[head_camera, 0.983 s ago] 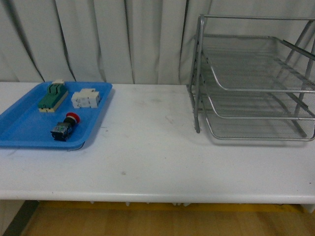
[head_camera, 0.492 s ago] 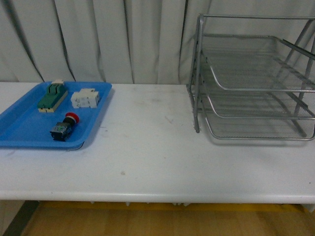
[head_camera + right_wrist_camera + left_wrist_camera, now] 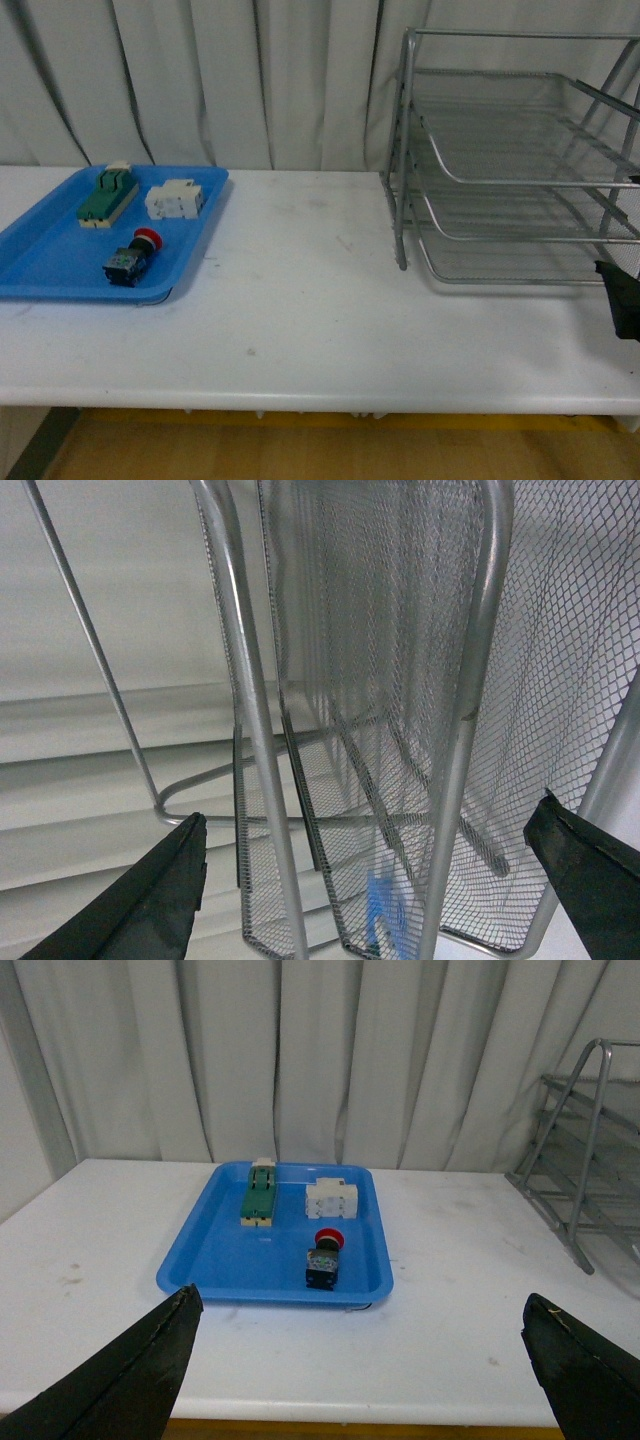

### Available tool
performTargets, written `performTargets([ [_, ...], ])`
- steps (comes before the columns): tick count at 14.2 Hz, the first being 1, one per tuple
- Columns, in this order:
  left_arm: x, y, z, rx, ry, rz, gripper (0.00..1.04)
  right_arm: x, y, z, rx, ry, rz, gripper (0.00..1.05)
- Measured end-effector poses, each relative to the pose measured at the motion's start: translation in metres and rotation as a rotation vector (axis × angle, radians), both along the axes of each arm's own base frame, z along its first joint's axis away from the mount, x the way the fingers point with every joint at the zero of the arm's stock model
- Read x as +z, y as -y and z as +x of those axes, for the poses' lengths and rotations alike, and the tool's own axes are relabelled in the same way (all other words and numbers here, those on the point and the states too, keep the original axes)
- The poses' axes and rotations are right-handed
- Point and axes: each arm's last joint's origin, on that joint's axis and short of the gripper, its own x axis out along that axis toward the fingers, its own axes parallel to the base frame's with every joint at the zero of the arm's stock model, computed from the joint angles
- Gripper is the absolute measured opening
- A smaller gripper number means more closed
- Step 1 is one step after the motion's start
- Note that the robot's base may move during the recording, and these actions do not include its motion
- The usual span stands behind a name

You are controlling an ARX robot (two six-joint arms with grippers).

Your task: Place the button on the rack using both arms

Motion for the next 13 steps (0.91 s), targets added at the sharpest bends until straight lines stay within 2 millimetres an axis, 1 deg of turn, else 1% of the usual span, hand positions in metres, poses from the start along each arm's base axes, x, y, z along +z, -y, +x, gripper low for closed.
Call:
performTargets([
  [3, 0.0, 0.0, 0.0, 0.0, 0.0, 0.0, 0.98, -0.009, -0.018, 0.009, 0.047, -0.006, -0.028, 0.98],
  [5, 0.0, 0.0, 0.0, 0.0, 0.0, 0.0, 0.98, -0.021, -0.027, 0.009, 0.082, -0.036, -0.041, 0.98],
  [6, 0.0, 0.0, 0.0, 0.0, 0.0, 0.0, 0.98, -0.027, -0.029, 0.01, 0.094, -0.053, -0.046, 0.98],
  [7, 0.0, 0.0, 0.0, 0.0, 0.0, 0.0, 0.98, -0.028, -0.029, 0.014, 0.096, -0.048, -0.052, 0.98],
  [10, 0.0, 0.0, 0.0, 0.0, 0.0, 0.0, 0.98, -0.026, -0.027, 0.031, 0.098, 0.003, -0.078, 0.98],
  [11, 0.0, 0.0, 0.0, 0.0, 0.0, 0.0, 0.98, -0.029, -0.026, 0.035, 0.097, 0.001, -0.086, 0.89],
  [13, 0.0, 0.0, 0.0, 0.0, 0.0, 0.0, 0.98, -0.03, -0.023, 0.04, 0.092, 0.008, -0.104, 0.64],
])
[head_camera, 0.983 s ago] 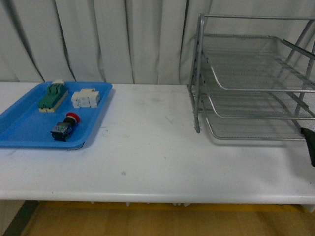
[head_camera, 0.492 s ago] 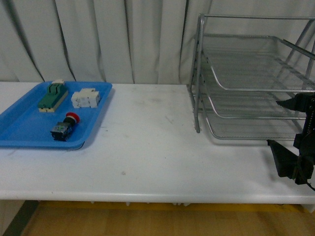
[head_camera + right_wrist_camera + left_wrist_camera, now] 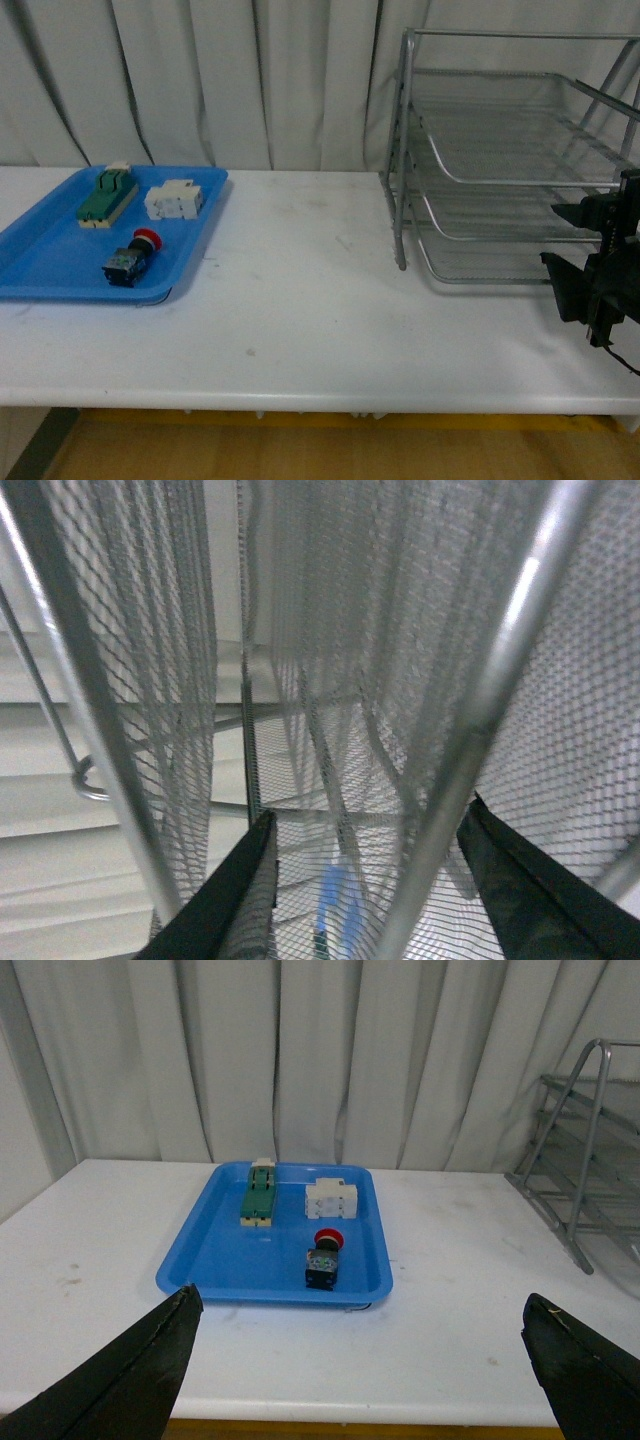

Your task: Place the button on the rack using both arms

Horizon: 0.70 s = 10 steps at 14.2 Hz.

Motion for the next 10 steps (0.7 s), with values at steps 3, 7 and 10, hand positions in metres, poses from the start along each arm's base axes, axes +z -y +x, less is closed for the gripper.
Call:
performTargets([
  [3, 0.0, 0.0, 0.0, 0.0, 0.0, 0.0, 0.98, 0.005, 0.006, 0.008, -0.011, 0.029, -0.022, 0.26],
  [7, 0.0, 0.0, 0.0, 0.0, -0.001, 0.0, 0.98, -0.004, 0.01, 0.0, -0.026, -0.007, 0.011, 0.04],
  [10, 0.0, 0.0, 0.0, 0.0, -0.001, 0.0, 0.98, -0.003, 0.012, -0.033, -0.02, -0.067, 0.017, 0.04],
])
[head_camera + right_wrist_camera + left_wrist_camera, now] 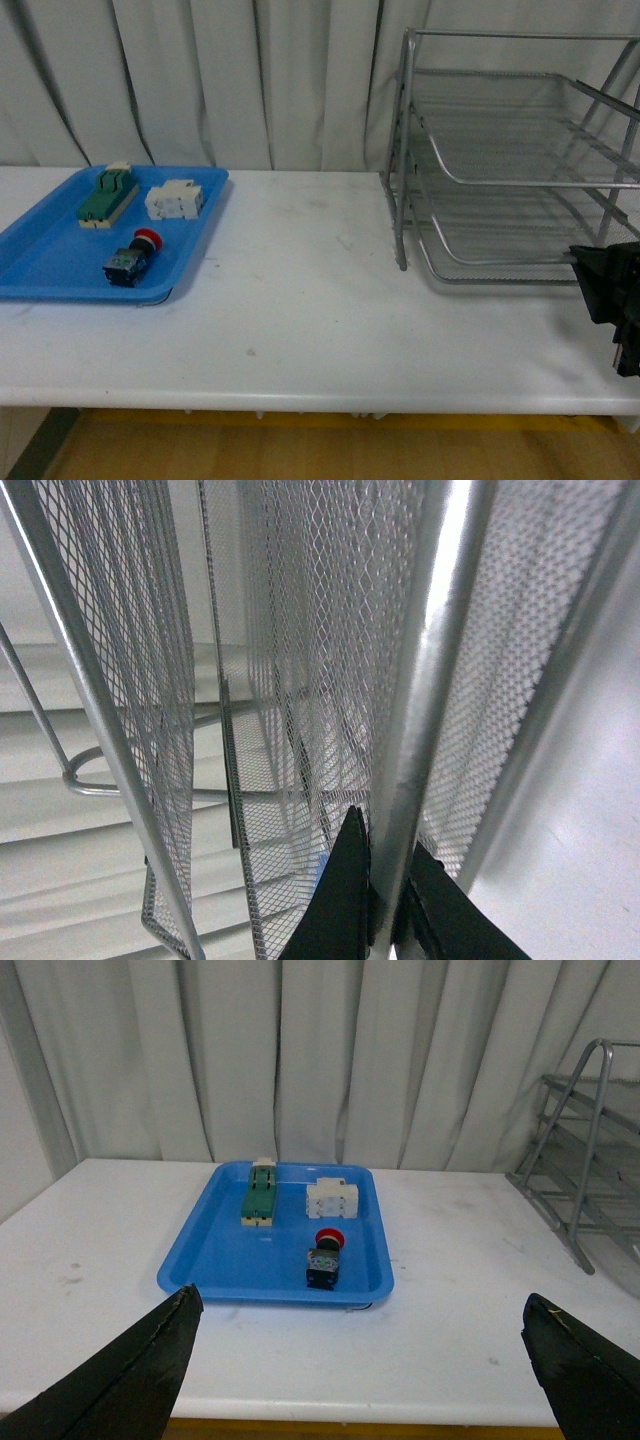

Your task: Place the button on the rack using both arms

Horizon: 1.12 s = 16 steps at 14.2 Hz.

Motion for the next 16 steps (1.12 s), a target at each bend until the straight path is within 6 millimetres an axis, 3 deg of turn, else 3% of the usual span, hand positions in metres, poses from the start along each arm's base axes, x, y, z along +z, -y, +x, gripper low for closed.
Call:
performTargets([
  [4, 0.0, 0.0, 0.0, 0.0, 0.0, 0.0, 0.98, -0.001, 0.003, -0.052, 0.01, -0.102, 0.021, 0.04],
  [8, 0.0, 0.0, 0.0, 0.0, 0.0, 0.0, 0.98, -0.001, 0.006, -0.07, 0.03, -0.134, 0.02, 0.07],
  [13, 0.0, 0.0, 0.0, 0.0, 0.0, 0.0, 0.98, -0.003, 0.015, -0.079, 0.012, -0.168, -0.011, 0.7],
  [16, 0.0, 0.0, 0.0, 0.0, 0.0, 0.0, 0.98, 0.009, 0.014, -0.091, 0.017, -0.148, -0.013, 1.0],
])
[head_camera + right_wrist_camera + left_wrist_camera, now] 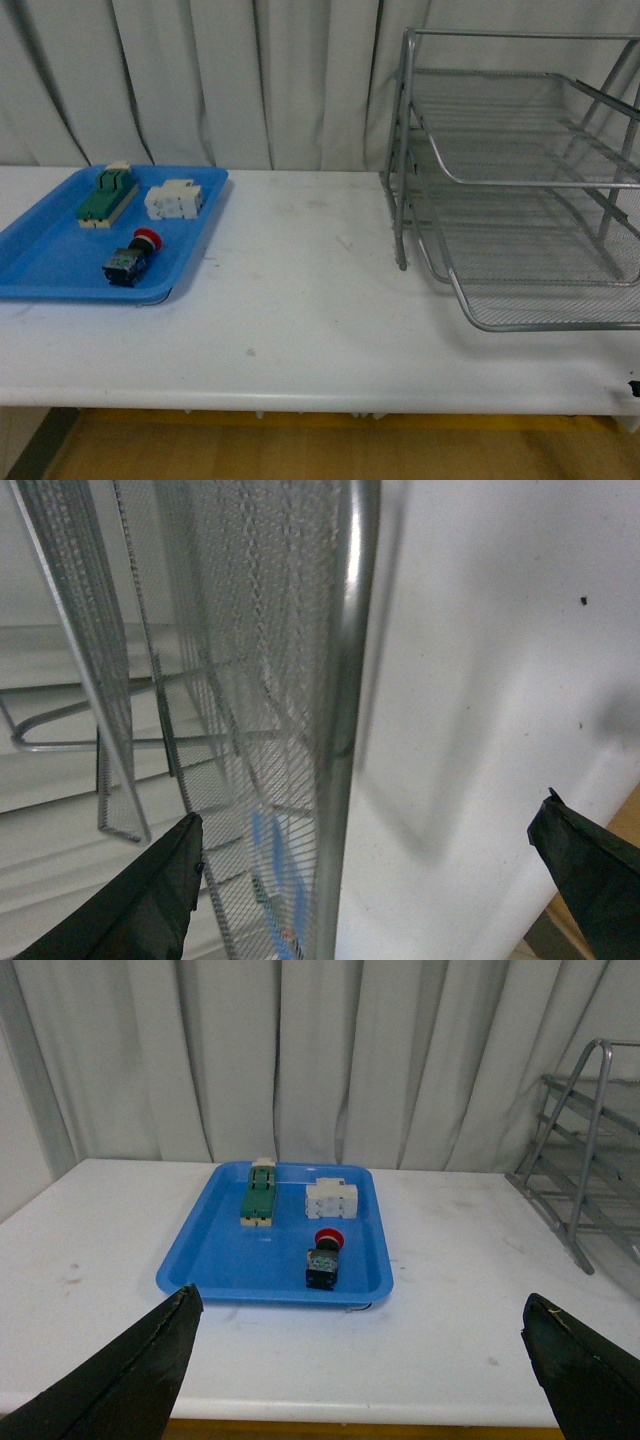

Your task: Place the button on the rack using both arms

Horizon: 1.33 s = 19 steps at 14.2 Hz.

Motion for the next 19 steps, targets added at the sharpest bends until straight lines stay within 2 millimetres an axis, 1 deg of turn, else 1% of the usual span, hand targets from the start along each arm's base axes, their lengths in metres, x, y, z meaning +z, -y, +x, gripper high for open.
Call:
performTargets([
  [1, 0.0, 0.0, 0.0, 0.0, 0.0, 0.0, 0.98, 0.005, 0.001, -0.006, 0.001, 0.009, -0.001, 0.97],
  [2, 0.0, 0.0, 0.0, 0.0, 0.0, 0.0, 0.98, 0.012, 0.003, -0.014, 0.002, 0.024, -0.001, 0.98],
  [3, 0.0, 0.0, 0.0, 0.0, 0.0, 0.0, 0.98, 0.022, 0.006, -0.022, 0.002, 0.054, 0.0, 0.98],
  [4, 0.0, 0.0, 0.0, 0.0, 0.0, 0.0, 0.98, 0.037, 0.01, -0.03, -0.001, 0.109, -0.004, 0.98],
  [5, 0.0, 0.0, 0.0, 0.0, 0.0, 0.0, 0.98, 0.059, 0.013, -0.04, -0.017, 0.186, -0.095, 0.94],
  [6, 0.0, 0.0, 0.0, 0.0, 0.0, 0.0, 0.98, 0.074, 0.013, -0.049, -0.028, 0.219, -0.298, 0.85],
  [7, 0.0, 0.0, 0.0, 0.0, 0.0, 0.0, 0.98, 0.089, 0.011, -0.06, -0.001, 0.287, -0.497, 0.77],
  [8, 0.0, 0.0, 0.0, 0.0, 0.0, 0.0, 0.98, 0.1, 0.008, -0.071, 0.029, 0.342, -0.697, 0.68],
  [9, 0.0, 0.0, 0.0, 0.0, 0.0, 0.0, 0.98, 0.105, 0.005, -0.083, 0.062, 0.365, -0.879, 0.59],
  [11, 0.0, 0.0, 0.0, 0.0, 0.0, 0.0, 0.98, 0.101, 0.0, -0.102, 0.141, 0.344, -1.182, 0.42],
  [13, 0.0, 0.0, 0.0, 0.0, 0.0, 0.0, 0.98, 0.107, -0.006, -0.111, 0.155, 0.371, -1.359, 0.23],
  [14, 0.0, 0.0, 0.0, 0.0, 0.0, 0.0, 0.98, 0.111, -0.009, -0.113, 0.152, 0.389, -1.399, 0.15],
  [15, 0.0, 0.0, 0.0, 0.0, 0.0, 0.0, 0.98, 0.112, -0.013, -0.117, 0.159, 0.396, -1.432, 0.03],
  [17, 0.0, 0.0, 0.0, 0.0, 0.0, 0.0, 0.98, 0.108, -0.018, -0.124, 0.176, 0.377, -1.451, 0.02],
  [19, 0.0, 0.0, 0.0, 0.0, 0.0, 0.0, 0.98, 0.112, -0.02, -0.128, 0.163, 0.388, -1.465, 0.02],
])
